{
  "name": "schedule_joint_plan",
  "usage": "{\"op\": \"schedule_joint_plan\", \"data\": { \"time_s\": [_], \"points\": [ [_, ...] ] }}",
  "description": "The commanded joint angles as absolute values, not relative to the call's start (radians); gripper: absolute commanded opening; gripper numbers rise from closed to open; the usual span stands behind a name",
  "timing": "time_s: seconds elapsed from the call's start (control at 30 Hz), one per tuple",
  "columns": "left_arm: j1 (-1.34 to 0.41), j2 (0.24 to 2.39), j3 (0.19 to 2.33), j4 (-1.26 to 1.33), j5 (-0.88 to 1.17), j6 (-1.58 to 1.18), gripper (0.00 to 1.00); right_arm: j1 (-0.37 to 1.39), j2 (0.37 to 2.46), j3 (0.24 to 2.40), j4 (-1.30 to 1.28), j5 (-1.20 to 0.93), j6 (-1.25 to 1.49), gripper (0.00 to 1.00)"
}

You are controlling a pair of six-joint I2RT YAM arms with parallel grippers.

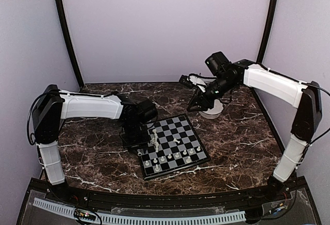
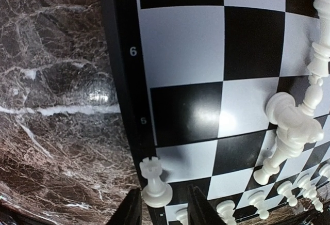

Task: Set up the chess pieces on the board
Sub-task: Pick up the rook from the chessboard.

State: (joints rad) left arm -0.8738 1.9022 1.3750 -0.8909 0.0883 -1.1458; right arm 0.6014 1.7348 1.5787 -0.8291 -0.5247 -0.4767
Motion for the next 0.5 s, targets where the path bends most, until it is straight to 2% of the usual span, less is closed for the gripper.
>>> {"op": "schedule_joint_plan", "data": {
  "time_s": [0.0,0.47],
  "points": [
    [-0.877,1.92,1.388,-0.91,0.085,-1.15,0.32,0.604,1.729,1.568,-0.806,-0.542,-0.471,0.36],
    [-0.874,1.927,1.367,-0.891,0.074,-1.123,0.26,0.604,1.733,1.555,-0.804,-0.539,-0.471,0.36]
  ]
}}
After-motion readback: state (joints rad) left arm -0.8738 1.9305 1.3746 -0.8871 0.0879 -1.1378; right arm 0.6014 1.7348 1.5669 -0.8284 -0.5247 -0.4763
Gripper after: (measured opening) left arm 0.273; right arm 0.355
